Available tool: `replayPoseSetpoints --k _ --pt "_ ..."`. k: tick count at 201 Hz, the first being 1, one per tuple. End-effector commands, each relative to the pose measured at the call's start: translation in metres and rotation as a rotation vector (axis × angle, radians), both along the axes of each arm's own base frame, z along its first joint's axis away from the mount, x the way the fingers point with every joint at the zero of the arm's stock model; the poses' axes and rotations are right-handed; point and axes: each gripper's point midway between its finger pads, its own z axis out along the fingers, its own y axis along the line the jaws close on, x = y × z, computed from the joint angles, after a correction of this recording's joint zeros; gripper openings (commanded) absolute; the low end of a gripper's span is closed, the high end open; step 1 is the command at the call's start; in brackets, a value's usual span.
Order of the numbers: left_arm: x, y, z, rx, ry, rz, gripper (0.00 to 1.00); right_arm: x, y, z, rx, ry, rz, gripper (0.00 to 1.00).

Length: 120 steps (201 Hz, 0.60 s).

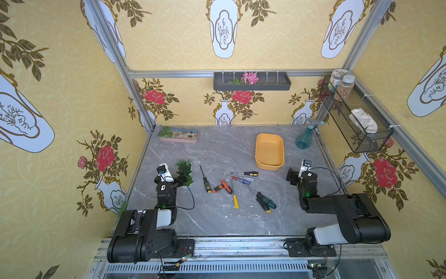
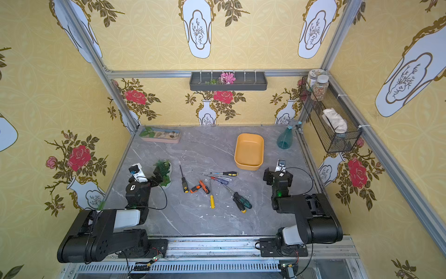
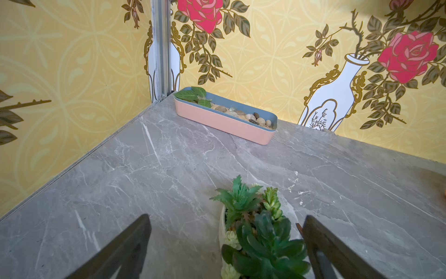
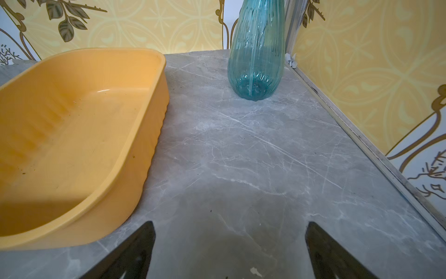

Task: Put the screwdriver on the desktop into the storage box
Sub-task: Pick up the screwdriver from the center of the board.

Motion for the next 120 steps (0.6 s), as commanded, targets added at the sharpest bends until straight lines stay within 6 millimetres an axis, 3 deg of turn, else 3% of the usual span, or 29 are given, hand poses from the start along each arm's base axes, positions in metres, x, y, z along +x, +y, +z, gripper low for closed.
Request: replayPoseSetpoints --k 1,91,120 --pt "0.000 0.000 0.001 0.003 -0.006 -0.003 1.00 0.003 0.002 0.008 -0.004 -0.036 0.011 0.97" --pt "0.000 0.000 0.001 0.004 -0.007 -0.003 1.00 0.003 0.002 0.009 0.003 -0.040 0.014 0.97" --pt "-0.003 0.000 0.016 0.012 -0.050 -0.001 1.00 -0.004 0.010 0.037 -0.048 -0.088 0.026 0.97"
